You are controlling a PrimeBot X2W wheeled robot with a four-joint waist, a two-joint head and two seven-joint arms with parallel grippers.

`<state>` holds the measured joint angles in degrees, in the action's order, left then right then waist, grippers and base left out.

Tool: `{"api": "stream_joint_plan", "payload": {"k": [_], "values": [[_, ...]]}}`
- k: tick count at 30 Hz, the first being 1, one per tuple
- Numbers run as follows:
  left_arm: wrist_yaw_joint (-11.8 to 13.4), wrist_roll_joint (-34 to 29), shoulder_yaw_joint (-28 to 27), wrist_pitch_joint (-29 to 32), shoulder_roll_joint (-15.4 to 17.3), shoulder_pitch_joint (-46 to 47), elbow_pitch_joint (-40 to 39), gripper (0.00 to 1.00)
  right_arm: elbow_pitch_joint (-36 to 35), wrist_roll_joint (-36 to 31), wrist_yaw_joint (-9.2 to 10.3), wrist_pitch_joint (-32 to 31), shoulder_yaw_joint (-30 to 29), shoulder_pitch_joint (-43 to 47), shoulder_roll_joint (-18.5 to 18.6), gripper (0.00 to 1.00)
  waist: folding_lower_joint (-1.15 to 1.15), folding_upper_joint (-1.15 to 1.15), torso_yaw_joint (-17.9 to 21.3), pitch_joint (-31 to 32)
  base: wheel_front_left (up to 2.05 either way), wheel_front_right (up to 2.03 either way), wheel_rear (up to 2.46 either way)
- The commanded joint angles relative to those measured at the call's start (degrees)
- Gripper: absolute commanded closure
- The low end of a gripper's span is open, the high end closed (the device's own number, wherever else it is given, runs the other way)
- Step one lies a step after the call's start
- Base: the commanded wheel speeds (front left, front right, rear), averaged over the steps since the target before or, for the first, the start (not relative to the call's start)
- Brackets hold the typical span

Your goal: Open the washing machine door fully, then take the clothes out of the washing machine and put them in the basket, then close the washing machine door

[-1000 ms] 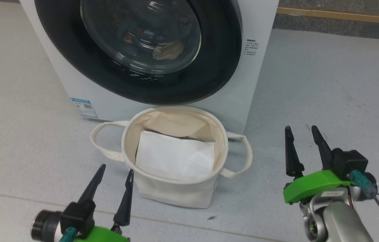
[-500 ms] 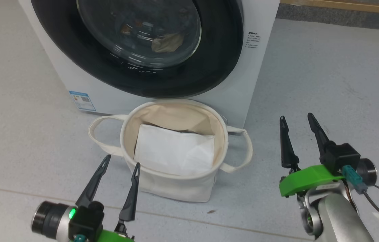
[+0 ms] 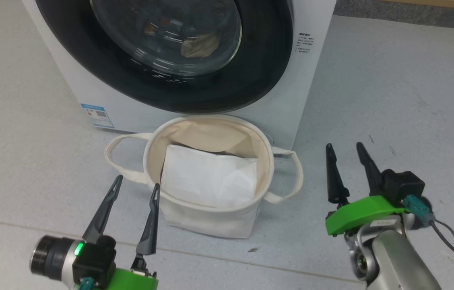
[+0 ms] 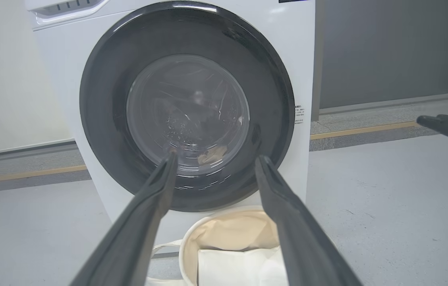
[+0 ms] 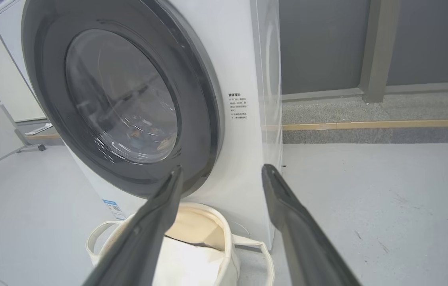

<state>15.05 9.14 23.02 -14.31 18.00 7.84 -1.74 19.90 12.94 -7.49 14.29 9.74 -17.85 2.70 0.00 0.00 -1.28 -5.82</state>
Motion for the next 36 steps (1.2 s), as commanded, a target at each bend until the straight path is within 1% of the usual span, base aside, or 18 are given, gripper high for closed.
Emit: {"api": "stream_joint_plan", "payload": {"k": [1, 5, 10, 17, 36], "values": [[-0.6, -0.7, -3.2, -0.7, 0.1, 0.7, -1.3, 0.0, -0.5, 2.5, 0.0, 0.7, 1.9, -2.6, 0.2, 0.0, 0.0, 0.0, 0.1, 0.1, 0.0, 0.0, 0.0], [-2.3, -1.4, -5.0, -0.7, -1.2, 0.2, -0.9, 0.0, 1.7, 4.6, 0.0, 0.7, 2.9, -3.6, 0.2, 0.0, 0.0, 0.0, 0.2, 0.2, 0.0, 0.0, 0.0], [-4.0, -2.6, -6.6, -0.7, -2.5, -0.2, -0.7, 0.0, 2.0, 2.6, 0.0, 0.7, 2.9, -4.3, 0.2, 0.0, 0.0, 0.0, 0.2, 0.3, 0.0, 0.0, 0.0], [-6.0, -3.9, -8.3, -0.7, -4.1, -0.7, -0.2, 0.0, 1.7, 2.0, 0.0, 0.7, 2.7, -4.2, 0.2, 0.0, 0.0, 0.0, 0.1, 0.7, 0.0, 0.0, 0.0], [-9.3, -6.1, -10.9, -0.7, -6.4, -1.6, 0.2, 0.0, -0.1, 1.8, 0.0, 0.7, 2.6, -3.6, 0.2, 0.0, 0.0, 0.0, 0.1, 0.9, 0.0, 0.0, 0.0]]}}
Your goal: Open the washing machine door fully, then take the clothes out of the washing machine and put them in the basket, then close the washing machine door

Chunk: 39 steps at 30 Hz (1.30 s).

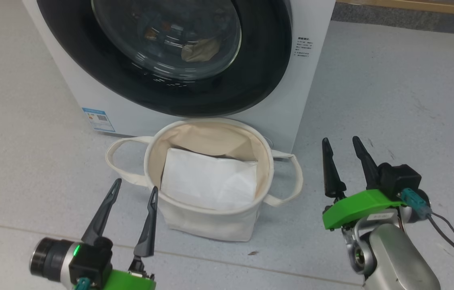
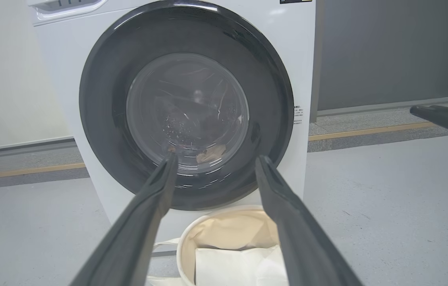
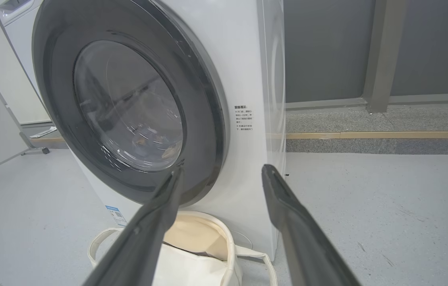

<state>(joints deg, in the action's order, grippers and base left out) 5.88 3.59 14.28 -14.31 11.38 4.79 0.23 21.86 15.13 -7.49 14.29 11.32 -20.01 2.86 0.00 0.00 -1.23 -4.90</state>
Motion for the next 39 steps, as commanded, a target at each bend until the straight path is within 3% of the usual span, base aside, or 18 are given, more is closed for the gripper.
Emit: {"api": "stream_joint_plan", "payload": {"k": [1, 25, 26, 27, 32, 39], "values": [[-0.2, -0.6, -2.3, -0.7, 0.2, 1.4, -1.8, 0.0, -2.1, -0.4, 0.0, 0.7, 1.0, -1.4, 0.0, 0.0, 0.0, 0.0, 0.0, 0.0, 0.0, 0.0, 0.0], [-1.7, -1.9, -3.1, -0.7, -1.8, 1.6, -1.6, 0.0, -5.3, -0.2, 0.0, 0.7, -0.1, -0.8, 0.0, 0.0, 0.0, 0.0, -0.4, -1.7, 0.0, 0.0, 0.0], [-1.8, -2.0, -3.1, -0.7, -1.9, 1.7, -1.7, 0.0, -5.4, 0.2, 0.0, 0.7, -0.2, -0.8, 0.0, 0.2, 0.0, 0.0, -0.4, -2.0, 0.0, 0.0, 0.0], [-1.9, -2.0, -3.1, -0.7, -1.9, 1.8, -1.7, 0.0, -5.5, 0.8, 0.0, 0.7, -0.1, -0.9, 0.0, 1.0, 0.0, 0.0, -0.5, -2.3, 0.0, 0.0, 0.0], [-2.3, -2.2, -2.9, -0.7, -2.3, 2.7, -1.8, 0.0, -4.3, 10.8, 0.0, 0.7, -1.7, -2.4, 0.0, 1.0, 0.0, 0.0, -1.0, -4.6, 0.0, 0.0, 0.0], [-2.8, -2.8, -2.2, -0.7, -2.8, 5.1, -2.3, 0.0, 0.7, 37.2, 0.0, -2.9, -4.8, -10.5, 0.0, 1.0, 0.0, 0.0, -1.7, -9.6, 0.0, 0.0, 0.0]]}}
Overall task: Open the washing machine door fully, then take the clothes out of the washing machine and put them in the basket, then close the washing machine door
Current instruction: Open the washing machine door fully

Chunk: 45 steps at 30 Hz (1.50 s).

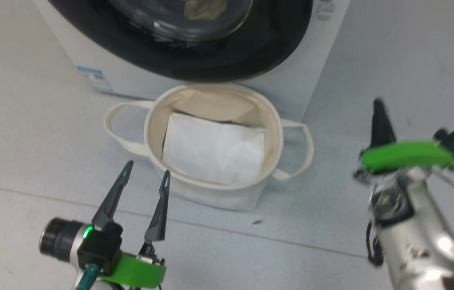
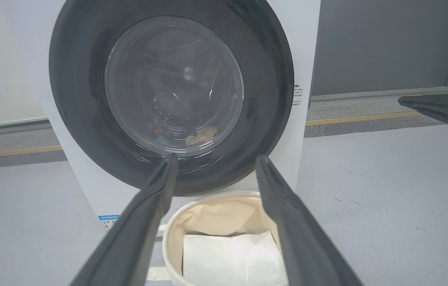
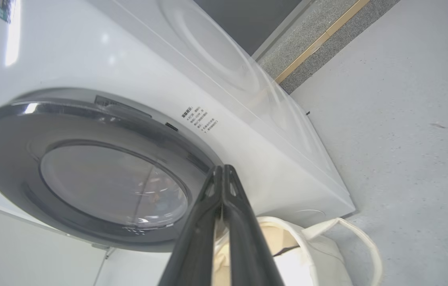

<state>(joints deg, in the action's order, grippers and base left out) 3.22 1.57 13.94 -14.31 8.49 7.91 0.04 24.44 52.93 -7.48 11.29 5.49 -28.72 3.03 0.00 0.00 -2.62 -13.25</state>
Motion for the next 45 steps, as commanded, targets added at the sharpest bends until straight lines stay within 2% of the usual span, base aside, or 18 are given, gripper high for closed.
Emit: {"api": "stream_joint_plan", "payload": {"k": [1, 5, 11, 14, 17, 20, 25, 45], "values": [[-0.2, -0.8, -1.7, -0.7, 0.0, 2.5, -2.3, 0.0, -1.3, 2.2, -0.01, -0.8, 0.2, -3.3, -0.1, 1.0, 0.0, 0.0, -0.5, -2.0, 0.0, 0.0, 0.0], [-0.4, -0.9, -1.2, -0.7, -0.5, 4.3, -2.7, 0.0, 0.7, 11.2, -0.01, -4.1, -3.7, -9.0, -0.1, 1.0, 0.0, 0.0, -1.3, -4.9, 0.0, 0.0, 0.0], [-0.5, -1.0, -0.9, -0.7, -1.0, 6.6, -3.0, 0.0, 3.1, 20.4, -0.01, -11.1, -8.3, -17.5, 0.3, 1.0, 0.0, 0.0, -2.4, -9.3, 0.0, 0.0, 0.0], [-0.6, -1.0, -0.6, -0.7, -1.3, 7.8, -3.2, 0.0, 4.2, 25.2, -0.01, -16.8, -9.9, -21.4, 1.0, 1.0, 0.0, 0.0, -3.3, -11.4, 0.0, 0.0, 0.0], [-0.7, -1.0, -0.1, -0.7, -1.7, 9.0, -3.2, 0.0, 4.5, 32.5, -0.01, -25.1, -11.6, -24.8, 1.2, 1.0, 0.0, 0.0, -4.3, -13.0, 0.0, 0.0, 0.0], [-0.6, -1.1, 0.5, -0.7, -2.3, 9.9, -3.1, 0.0, 4.6, 36.9, -0.01, -29.8, -13.5, -27.2, 2.6, 1.0, 0.0, 0.0, -5.3, -14.0, 0.0, 0.0, 0.0], [-0.4, -0.9, 1.2, -0.7, -3.0, 10.6, -2.7, 0.0, 5.8, 37.4, -0.01, -30.9, -14.1, -30.5, 4.5, 1.0, 0.0, 0.0, -6.3, -15.2, 0.0, 0.0, 0.0], [0.0, -0.4, 1.5, -0.7, -4.5, 14.4, -3.3, 0.0, 15.0, 35.8, -0.01, -32.6, -12.8, -41.9, 6.6, 1.0, 0.0, 0.0, -9.6, -20.8, 0.0, 0.0, 0.0]]}}
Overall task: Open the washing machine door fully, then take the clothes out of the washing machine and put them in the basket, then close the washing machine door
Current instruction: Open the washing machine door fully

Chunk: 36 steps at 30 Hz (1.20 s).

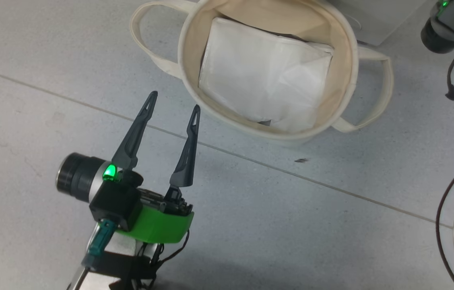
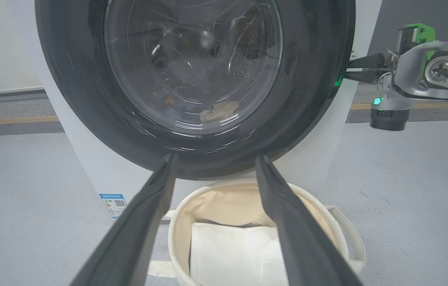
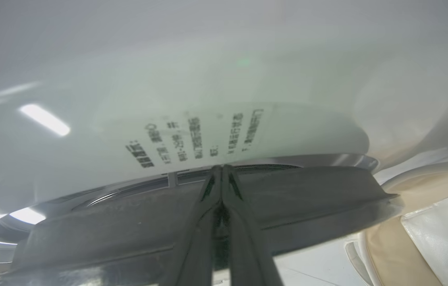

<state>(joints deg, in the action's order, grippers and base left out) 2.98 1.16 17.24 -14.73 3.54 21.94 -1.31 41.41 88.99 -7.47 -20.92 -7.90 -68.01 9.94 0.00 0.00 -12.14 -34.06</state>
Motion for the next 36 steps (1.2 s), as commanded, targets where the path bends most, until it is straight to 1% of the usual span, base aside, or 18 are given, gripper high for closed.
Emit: {"api": "stream_joint_plan", "payload": {"k": [1, 8, 12, 16, 22, 27, 28, 31, 36], "values": [[0.3, 0.1, -1.8, -0.3, 0.4, 0.4, -2.0, 0.0, -2.0, -0.2, -0.02, -0.7, 0.8, -2.8, -0.4, 1.0, 0.0, 0.0, -0.2, -0.1, 0.0, 0.0, 0.0], [0.2, -0.1, -1.8, -0.3, 0.3, 0.5, -2.1, 0.0, -0.9, -0.4, -0.02, -2.6, 2.2, -3.9, -1.6, 1.0, 0.0, 0.0, -0.7, -0.6, 0.0, 0.0, 0.0], [0.3, -0.1, -2.1, -0.3, 0.2, 0.3, -2.0, 0.0, -0.5, -0.1, -0.02, -4.3, 3.2, -2.5, -2.7, 1.0, 0.0, 0.0, -0.9, 0.1, 0.0, 0.0, 0.0], [0.5, -0.1, -2.8, -0.3, 0.3, -0.4, -2.1, 0.0, -2.3, -0.9, -0.02, -5.3, 5.3, 1.4, -4.1, 1.0, 0.0, 0.0, -0.7, 1.6, 0.0, 0.0, 0.0], [0.5, 0.1, -3.8, -0.3, 0.6, -2.0, -2.1, 0.0, -6.8, -0.3, -0.02, -6.4, 8.4, 9.4, -6.2, 1.0, 0.0, 0.0, -0.1, 4.3, 0.0, 0.0, 0.0], [0.2, 0.2, -4.3, -0.3, 0.6, -3.1, -1.8, 0.0, -10.6, 1.2, -0.02, -6.5, 12.1, 15.9, -6.9, 1.0, 0.0, 0.0, 0.2, 6.6, 0.0, 0.0, 0.0], [0.2, 0.2, -4.3, -0.3, 0.6, -3.1, -1.8, 0.0, -10.6, 1.2, -0.02, -6.5, 12.1, 15.9, -6.9, 1.0, 0.0, 0.0, 0.2, 6.6, 0.0, 0.0, 0.0], [0.0, 0.3, -4.5, -0.3, 0.5, -3.7, -1.6, 0.0, -12.3, 3.0, -0.02, -6.0, 15.1, 19.5, -7.0, 1.0, 0.0, 0.0, 0.1, 7.9, 0.0, 0.0, 0.0], [-0.1, 0.3, -5.0, -0.3, 0.5, -4.7, -1.3, 0.0, -14.6, 7.5, -0.02, -3.8, 22.5, 24.2, -7.0, 1.0, 0.0, 0.0, -0.4, 9.7, 0.0, 0.0, 0.0]]}}
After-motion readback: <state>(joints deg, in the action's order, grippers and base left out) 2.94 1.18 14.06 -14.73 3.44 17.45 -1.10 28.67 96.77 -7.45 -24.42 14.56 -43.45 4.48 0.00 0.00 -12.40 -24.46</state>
